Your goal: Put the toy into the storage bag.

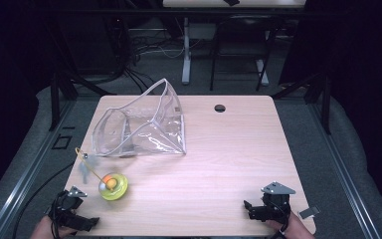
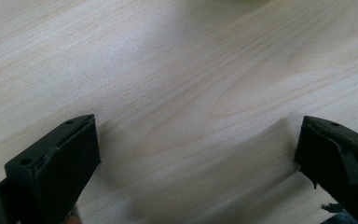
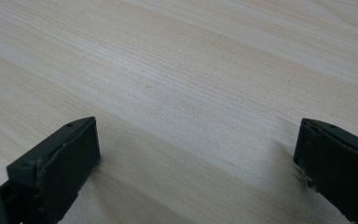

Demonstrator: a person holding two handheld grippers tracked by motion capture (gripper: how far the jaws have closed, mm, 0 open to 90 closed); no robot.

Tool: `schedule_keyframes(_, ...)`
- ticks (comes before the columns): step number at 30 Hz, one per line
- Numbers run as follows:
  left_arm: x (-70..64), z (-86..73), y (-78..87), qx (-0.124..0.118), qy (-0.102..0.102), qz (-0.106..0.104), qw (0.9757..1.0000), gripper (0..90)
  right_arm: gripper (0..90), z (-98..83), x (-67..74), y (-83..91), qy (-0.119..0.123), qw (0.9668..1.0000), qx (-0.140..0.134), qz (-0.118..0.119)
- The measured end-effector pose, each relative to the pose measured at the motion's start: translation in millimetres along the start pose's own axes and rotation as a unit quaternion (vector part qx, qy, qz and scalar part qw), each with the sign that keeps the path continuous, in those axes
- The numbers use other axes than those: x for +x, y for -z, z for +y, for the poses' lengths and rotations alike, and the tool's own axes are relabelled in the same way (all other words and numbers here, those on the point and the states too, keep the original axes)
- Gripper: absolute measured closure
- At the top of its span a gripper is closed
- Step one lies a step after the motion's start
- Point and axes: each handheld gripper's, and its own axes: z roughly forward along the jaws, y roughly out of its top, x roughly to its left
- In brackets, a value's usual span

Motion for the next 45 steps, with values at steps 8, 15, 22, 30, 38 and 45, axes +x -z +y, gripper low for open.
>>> schedule_keyframes(8, 0.0, -0.1, 0.0, 0.000, 0.000, 0.000, 1.0000, 0.0, 0.0, 0.1, 0.0, 0.2, -0.001, 1.0000, 0.002, 0.000)
schedule_keyframes(15, -0.4, 2.9, -0.5, 0.006, 0.003, 0.002, 1.0000, 0.0, 0.0, 0.1, 0.0, 0.3, -0.001, 1.0000, 0.002, 0.001)
schedule_keyframes(22, -0.5, 4.5, 2.9, 0.014, 0.002, -0.002, 0.9999, 0.0, 0.0, 0.2, 0.1, 0.3, 0.000, 1.0000, 0.002, 0.001)
schedule_keyframes(30, -0.7, 8.2, 14.4, -0.004, -0.001, -0.002, 1.0000, 0.0, 0.0, 0.2, 0.1, 0.2, -0.001, 1.0000, 0.002, 0.001)
schedule_keyframes(38, -1.3, 5.7, 29.6, -0.030, 0.004, 0.015, 0.9994, 0.0, 0.0, 0.2, 0.1, 0.2, 0.000, 1.0000, 0.002, 0.001)
schedule_keyframes(45, -2.9, 6.7, 38.0, -0.022, -0.002, 0.017, 0.9996, 0.0, 0.0, 0.2, 0.1, 0.2, 0.000, 1.0000, 0.002, 0.001)
